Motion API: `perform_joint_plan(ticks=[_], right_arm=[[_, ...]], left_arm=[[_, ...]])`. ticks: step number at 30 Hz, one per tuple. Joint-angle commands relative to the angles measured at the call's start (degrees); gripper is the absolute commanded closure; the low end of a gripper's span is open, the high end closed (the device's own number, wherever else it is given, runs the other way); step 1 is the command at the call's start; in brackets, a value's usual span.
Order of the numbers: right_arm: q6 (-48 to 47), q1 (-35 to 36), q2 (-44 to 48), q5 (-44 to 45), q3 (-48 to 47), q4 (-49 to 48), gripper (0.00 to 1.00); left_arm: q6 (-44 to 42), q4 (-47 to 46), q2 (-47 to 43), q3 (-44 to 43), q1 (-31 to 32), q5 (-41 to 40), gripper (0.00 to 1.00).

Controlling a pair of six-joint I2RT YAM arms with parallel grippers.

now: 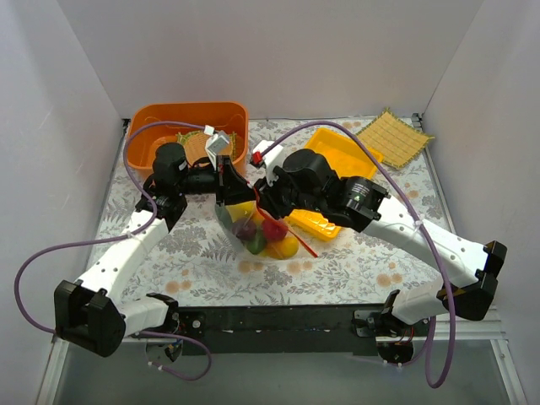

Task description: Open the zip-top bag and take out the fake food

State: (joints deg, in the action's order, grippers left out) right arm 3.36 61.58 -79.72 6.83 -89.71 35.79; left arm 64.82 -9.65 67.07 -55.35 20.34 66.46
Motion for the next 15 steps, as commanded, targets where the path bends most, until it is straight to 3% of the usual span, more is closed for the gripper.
perform_joint_plan(ticks=[1,6,15], right_arm=[[-2.6,0.4,1.3,1.1,1.7,-9.5,0.58],[-3.2,0.4,4.2,0.1,4.5,-11.6,0.54],[-3.2,0.4,0.7,0.7,3.6,-12.3,0.54]], left_arm=[[-10.1,19.9,-0.8,-1.9,0.8,-7.7,1.0],[-13.6,28.4,0.1,-4.2,1.4,-14.2,1.0],[-13.1,29.5,0.1,-3.8,2.9,-19.1,1.0]])
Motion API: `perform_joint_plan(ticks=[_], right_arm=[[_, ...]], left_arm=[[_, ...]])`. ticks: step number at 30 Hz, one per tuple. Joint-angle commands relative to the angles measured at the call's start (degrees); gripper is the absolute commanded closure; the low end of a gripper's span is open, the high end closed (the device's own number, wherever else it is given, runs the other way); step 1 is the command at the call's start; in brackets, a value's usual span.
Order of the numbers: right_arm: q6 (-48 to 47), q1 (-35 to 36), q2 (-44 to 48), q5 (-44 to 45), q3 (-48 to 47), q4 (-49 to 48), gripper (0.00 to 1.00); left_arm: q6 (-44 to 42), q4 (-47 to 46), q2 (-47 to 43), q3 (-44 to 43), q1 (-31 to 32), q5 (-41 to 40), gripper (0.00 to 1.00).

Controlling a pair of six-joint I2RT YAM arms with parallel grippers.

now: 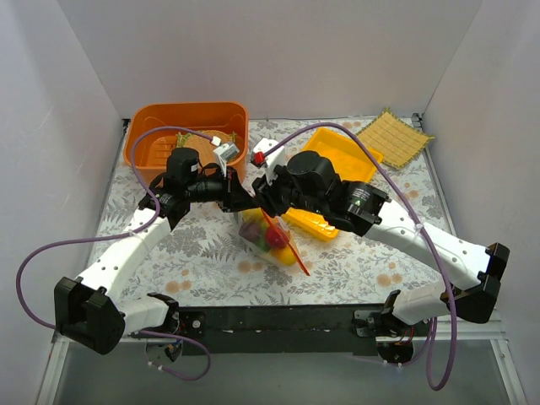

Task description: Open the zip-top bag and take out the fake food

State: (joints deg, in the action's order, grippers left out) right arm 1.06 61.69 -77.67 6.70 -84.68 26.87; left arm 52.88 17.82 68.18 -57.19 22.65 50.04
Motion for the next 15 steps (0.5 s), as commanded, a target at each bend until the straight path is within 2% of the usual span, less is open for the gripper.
perform_joint_plan(ticks=[1,15], right_arm=[[-0.9,0.3,-1.8,1.3,-1.5,-3.5,0.54],[-3.8,0.3,-5.9,5.2,-1.8,-6.5,0.6]], left_arm=[[-1.1,2.0,-1.0,-1.9,0.7,-2.9,1.0],[-0.9,1.5,-2.3,-0.2,1.3,-3.0,1.0]])
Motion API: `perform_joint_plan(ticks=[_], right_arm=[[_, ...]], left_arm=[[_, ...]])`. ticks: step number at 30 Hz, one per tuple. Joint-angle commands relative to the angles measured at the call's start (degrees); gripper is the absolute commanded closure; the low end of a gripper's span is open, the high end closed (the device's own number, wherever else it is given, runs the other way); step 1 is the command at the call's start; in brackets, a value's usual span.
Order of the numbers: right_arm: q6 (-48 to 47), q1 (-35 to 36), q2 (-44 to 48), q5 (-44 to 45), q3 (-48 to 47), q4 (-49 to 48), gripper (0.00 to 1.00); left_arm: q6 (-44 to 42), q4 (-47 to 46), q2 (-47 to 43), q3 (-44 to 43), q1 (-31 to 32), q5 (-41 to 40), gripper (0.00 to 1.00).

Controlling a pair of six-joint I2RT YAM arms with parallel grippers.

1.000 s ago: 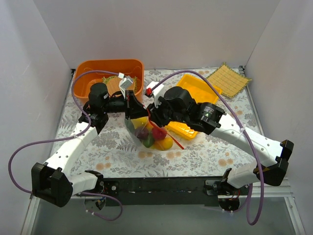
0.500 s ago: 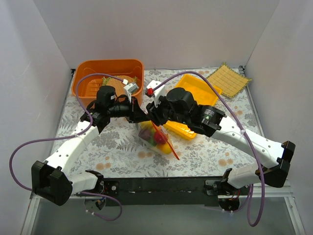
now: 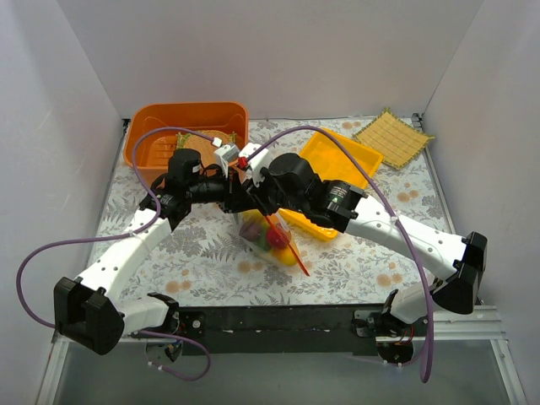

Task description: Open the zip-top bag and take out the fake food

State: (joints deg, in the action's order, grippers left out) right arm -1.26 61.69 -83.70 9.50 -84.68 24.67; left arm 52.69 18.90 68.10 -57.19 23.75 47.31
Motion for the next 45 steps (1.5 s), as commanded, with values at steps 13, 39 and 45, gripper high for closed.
perform_joint_plan(ticks=[13,39,45], right_arm=[[-1.1,0.0,-1.0,2.9,-2.1,-3.8,0.96],[3.7,-0.1,4.7,1.2,7.7,6.0,0.99],[6.6,-0.1,8.6,0.8,12.0,9.3,0.99]], left_arm=[[-0.2,0.5,-4.2,1.6,0.2,-3.1,1.0],[8.2,-3.5,-8.2,4.3,0.3,-18.3,1.0],[9.3,-3.5,-9.5,6.0,0.2,-25.3,1.0]])
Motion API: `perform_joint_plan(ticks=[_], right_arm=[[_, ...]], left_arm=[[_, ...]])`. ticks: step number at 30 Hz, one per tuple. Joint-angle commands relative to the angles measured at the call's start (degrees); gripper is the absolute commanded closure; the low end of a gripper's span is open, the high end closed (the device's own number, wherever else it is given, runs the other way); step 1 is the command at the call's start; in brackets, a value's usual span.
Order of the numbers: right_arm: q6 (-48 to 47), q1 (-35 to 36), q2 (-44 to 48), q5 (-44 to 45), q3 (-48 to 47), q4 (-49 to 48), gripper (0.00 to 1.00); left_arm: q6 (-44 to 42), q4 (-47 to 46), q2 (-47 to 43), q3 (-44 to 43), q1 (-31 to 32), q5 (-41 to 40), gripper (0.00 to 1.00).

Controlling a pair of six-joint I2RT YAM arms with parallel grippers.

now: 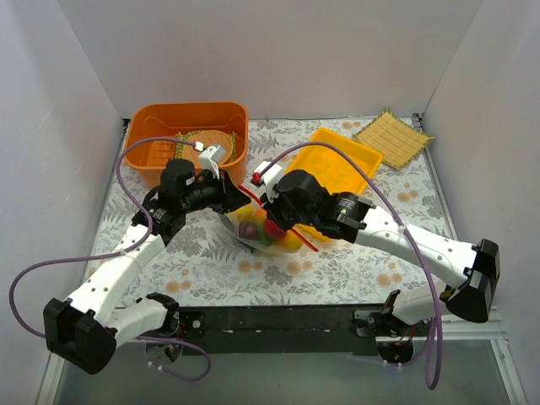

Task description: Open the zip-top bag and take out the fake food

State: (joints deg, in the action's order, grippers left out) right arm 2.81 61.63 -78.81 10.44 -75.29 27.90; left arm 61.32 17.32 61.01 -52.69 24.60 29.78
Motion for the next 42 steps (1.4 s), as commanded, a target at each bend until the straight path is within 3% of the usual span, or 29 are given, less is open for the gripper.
perform_joint_plan(ticks=[1,11,22,25,32,35,40,42], right_arm=[[3.0,0.1,4.4,-0.2,4.2,7.1,0.99],[7.7,0.0,14.2,1.1,12.7,12.4,0.99],[10.6,0.0,20.4,-1.0,15.8,17.3,0.99],[10.6,0.1,21.3,-1.8,16.4,17.6,0.94],[9.6,0.1,20.2,0.0,12.1,16.2,0.49],[8.5,0.1,18.2,2.2,6.4,15.5,0.41],[5.4,-0.7,12.3,7.3,-1.4,12.7,0.4],[4.8,-2.5,9.2,5.8,-3.2,11.2,0.48]], left_arm=[[0.8,-2.0,-2.6,1.9,-0.6,-8.1,1.0],[1.7,-4.4,-3.0,4.3,-0.5,-13.6,1.0],[2.4,-6.4,-2.7,5.4,-0.7,-15.7,1.0],[2.3,-8.2,-2.8,6.1,-0.7,-14.1,1.0],[-0.8,-14.6,-6.5,10.5,-0.7,-1.8,1.0],[-2.3,-14.2,-6.7,11.0,-0.7,1.3,1.0],[-2.7,-14.9,-7.8,12.0,-0.7,3.2,1.0],[-2.7,-14.9,-7.9,12.2,-0.7,3.4,1.0]])
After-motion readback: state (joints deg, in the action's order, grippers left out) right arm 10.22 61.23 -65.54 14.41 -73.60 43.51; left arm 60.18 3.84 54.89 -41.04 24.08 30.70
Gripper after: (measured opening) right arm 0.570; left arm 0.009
